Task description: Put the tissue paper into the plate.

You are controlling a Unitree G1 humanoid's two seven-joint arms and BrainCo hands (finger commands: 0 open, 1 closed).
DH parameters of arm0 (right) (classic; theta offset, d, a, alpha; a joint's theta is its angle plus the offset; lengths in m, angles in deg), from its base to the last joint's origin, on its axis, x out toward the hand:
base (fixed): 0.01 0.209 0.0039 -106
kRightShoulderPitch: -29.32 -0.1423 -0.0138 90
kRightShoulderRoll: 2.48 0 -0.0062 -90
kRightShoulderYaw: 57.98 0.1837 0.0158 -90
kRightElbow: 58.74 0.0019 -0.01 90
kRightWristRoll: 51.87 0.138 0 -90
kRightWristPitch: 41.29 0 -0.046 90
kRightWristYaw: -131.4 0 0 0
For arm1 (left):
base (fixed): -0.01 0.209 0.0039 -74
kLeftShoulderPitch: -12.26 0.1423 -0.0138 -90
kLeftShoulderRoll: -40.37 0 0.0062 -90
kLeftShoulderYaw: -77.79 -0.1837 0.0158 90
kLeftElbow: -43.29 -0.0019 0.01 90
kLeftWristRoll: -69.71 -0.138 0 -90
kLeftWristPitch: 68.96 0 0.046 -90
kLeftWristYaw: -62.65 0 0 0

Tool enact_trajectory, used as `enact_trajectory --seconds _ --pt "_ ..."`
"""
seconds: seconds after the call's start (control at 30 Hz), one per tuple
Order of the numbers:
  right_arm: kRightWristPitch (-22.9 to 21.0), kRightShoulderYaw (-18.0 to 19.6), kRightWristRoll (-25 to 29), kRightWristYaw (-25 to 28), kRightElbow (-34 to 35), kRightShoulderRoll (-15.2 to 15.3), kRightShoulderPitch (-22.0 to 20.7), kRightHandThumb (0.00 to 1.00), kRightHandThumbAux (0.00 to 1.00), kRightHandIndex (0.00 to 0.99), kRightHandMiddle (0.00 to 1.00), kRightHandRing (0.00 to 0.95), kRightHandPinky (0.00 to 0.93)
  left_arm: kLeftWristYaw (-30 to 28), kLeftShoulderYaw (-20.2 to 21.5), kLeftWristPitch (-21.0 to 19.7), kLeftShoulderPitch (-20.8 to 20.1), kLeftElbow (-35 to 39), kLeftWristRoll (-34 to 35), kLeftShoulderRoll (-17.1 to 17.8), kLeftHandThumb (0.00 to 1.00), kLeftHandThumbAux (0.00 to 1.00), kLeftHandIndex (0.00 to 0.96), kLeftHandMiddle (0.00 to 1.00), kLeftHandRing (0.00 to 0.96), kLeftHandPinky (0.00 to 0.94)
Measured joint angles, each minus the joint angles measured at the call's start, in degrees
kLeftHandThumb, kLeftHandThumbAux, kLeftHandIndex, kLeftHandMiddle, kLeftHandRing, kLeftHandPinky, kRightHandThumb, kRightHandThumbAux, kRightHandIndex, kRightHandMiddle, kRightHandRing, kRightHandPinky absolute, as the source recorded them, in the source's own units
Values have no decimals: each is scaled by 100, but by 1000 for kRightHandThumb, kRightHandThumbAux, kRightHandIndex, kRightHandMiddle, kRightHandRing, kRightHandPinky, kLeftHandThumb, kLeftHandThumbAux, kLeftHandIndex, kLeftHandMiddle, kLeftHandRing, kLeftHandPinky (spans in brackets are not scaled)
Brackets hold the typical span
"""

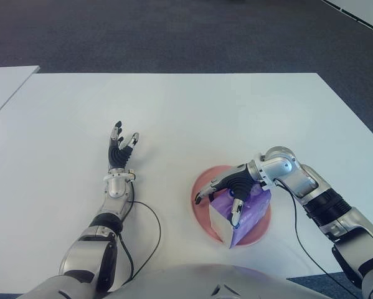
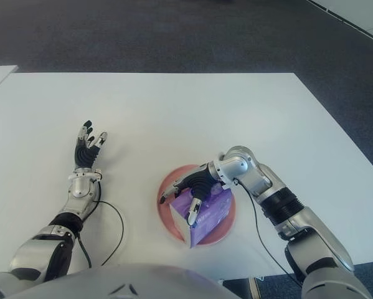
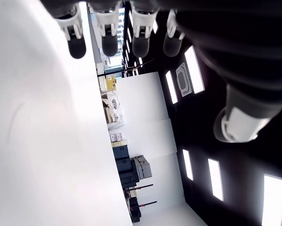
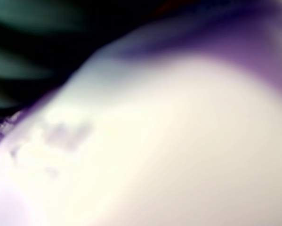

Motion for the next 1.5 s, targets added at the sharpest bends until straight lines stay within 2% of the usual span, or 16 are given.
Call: enact_trajectory --seconds 0.47,0.97,1.27,1.5 --pt "-61 -6 7 19 18 -25 1 0 384 0 0 0 0 1 -12 -18 7 19 -17 3 36 571 0 0 0 0" --pt "-334 -37 65 224 -27 -123 -37 0 386 0 0 0 69 1 -10 -19 7 14 -16 7 45 572 12 0 0 0" --pt "81 24 112 95 -521 -315 -106 0 388 0 0 0 88 1 -4 -13 0 0 -16 7 59 563 24 0 0 0" --pt "143 114 126 -17 -746 -447 -149 2 409 0 0 2 108 1 -1 8 -19 -41 -16 13 67 563 35 0 0 0"
